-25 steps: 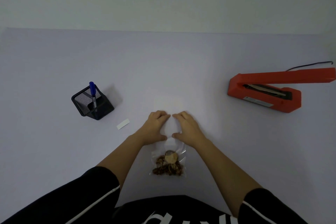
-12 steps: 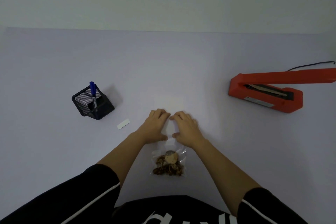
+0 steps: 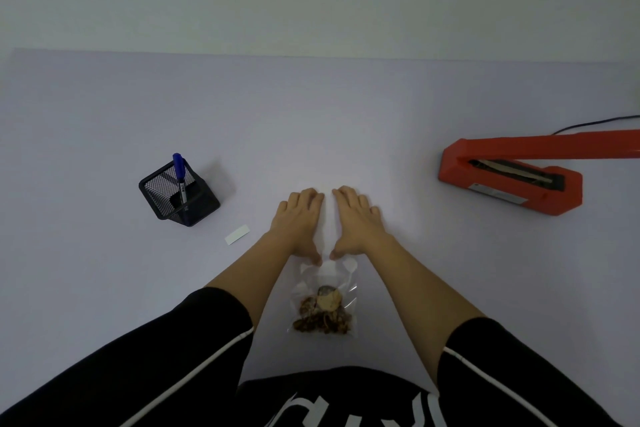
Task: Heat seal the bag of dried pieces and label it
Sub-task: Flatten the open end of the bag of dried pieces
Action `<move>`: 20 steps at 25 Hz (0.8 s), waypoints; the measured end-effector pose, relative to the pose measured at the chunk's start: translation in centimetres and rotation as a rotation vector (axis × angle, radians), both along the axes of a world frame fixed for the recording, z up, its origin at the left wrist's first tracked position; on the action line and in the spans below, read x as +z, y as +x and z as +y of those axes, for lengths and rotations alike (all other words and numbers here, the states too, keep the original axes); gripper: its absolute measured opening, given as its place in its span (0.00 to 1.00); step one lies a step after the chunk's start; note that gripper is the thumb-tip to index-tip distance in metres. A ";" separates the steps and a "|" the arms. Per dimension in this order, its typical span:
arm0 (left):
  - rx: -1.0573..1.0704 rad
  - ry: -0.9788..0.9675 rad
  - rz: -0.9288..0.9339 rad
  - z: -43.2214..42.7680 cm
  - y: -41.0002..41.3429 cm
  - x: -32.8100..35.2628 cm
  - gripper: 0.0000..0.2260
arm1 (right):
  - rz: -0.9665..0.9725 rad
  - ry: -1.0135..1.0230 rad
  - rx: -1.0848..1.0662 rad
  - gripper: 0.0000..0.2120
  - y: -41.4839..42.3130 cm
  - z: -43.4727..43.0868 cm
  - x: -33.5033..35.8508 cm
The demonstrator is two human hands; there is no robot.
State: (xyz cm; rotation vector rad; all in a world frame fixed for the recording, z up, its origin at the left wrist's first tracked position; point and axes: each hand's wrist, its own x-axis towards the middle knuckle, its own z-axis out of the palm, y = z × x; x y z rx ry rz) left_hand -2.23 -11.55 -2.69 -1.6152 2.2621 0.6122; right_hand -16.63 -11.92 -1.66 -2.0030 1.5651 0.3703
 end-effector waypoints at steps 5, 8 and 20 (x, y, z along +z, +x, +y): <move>0.112 -0.014 -0.021 0.5 0.5 0.1 0.60 | 0.061 0.009 -0.157 0.64 -0.3 0.5 0.2; 0.349 0.015 0.057 1.9 0.6 0.0 0.58 | 0.000 0.019 -0.322 0.64 -0.5 1.8 -0.1; 0.758 0.063 0.577 6.0 -0.5 -0.1 0.40 | -0.505 -0.073 -0.647 0.35 0.3 5.7 -1.4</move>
